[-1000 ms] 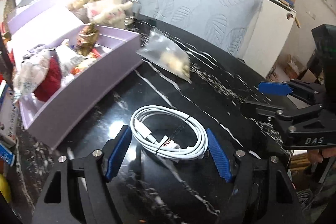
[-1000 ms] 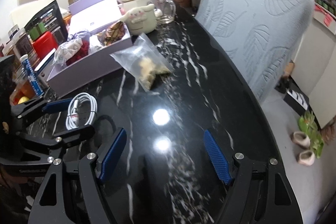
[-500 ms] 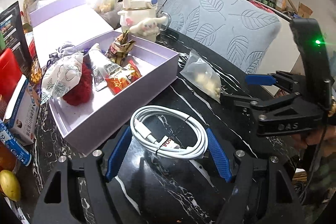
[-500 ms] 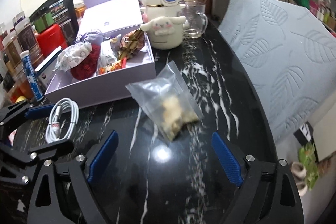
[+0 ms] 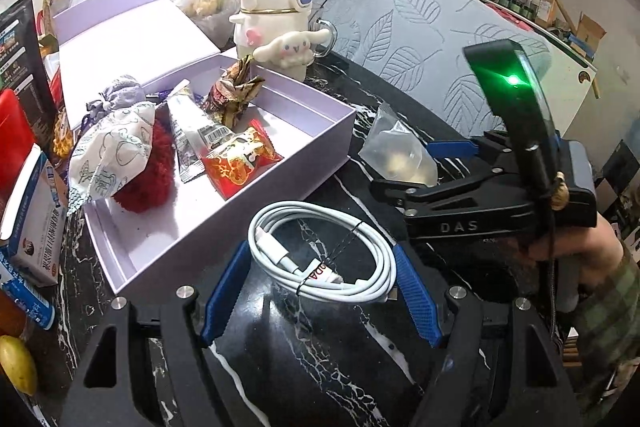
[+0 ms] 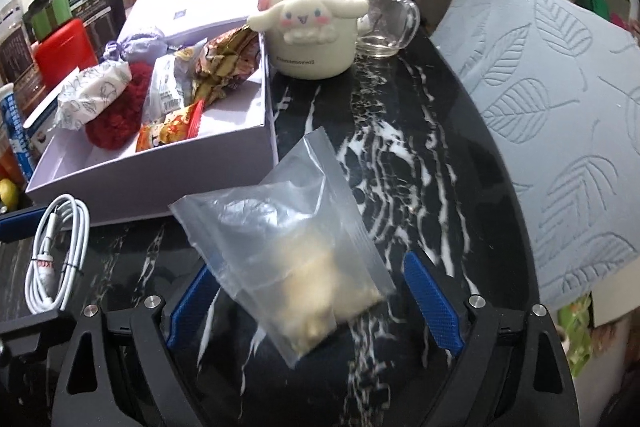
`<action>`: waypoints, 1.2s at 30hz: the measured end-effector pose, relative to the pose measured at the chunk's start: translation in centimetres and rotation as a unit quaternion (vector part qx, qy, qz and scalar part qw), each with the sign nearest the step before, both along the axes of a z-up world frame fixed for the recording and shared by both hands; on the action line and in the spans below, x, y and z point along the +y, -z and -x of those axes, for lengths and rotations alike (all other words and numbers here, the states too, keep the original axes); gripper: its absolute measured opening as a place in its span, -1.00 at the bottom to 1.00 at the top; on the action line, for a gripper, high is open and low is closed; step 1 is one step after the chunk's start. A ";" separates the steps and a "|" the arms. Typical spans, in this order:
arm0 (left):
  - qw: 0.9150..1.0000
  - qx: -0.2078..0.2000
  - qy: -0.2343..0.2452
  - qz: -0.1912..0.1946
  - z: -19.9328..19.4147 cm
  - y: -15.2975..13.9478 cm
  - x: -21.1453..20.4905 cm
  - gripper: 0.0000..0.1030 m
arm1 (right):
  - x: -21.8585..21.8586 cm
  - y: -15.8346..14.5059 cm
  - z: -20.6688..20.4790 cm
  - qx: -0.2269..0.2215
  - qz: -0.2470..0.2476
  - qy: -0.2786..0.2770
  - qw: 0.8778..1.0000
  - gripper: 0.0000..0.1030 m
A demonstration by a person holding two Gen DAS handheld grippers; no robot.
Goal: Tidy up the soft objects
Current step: 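Grasp the clear zip bag with the right gripper while the left grasps the white cable, then carry the clear zip bag and white cable toward the lavender box with both grippers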
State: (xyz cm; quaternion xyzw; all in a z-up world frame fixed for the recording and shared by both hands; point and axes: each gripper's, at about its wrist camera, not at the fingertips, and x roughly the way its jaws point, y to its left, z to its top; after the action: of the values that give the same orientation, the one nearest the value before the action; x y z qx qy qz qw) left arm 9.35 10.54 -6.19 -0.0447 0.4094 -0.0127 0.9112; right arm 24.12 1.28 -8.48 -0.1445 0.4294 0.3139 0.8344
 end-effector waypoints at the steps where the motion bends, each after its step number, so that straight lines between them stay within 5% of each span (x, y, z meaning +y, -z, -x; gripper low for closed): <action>1: 1.000 0.002 -0.002 -0.001 -0.1 0.1 0.1 0.41 | 0.2 0.2 -0.2 0.004 -0.002 -0.006 1.000 0.78; 9: 1.000 0.006 -0.014 0.004 -0.2 0.4 0.8 0.41 | 0.5 0.3 0.7 0.005 -0.002 -0.027 1.000 -0.21; 36: 0.999 -0.029 -0.019 0.003 6.6 -2.0 -0.1 0.41 | -2.8 -3.0 11.3 0.002 -0.058 -0.036 0.998 -0.30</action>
State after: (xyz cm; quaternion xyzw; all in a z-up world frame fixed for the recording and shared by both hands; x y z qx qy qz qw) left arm 2.71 10.42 -4.14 -0.0550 0.3822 0.0022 0.9225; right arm 12.84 -1.55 -5.52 -0.1108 0.4065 0.3682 0.8288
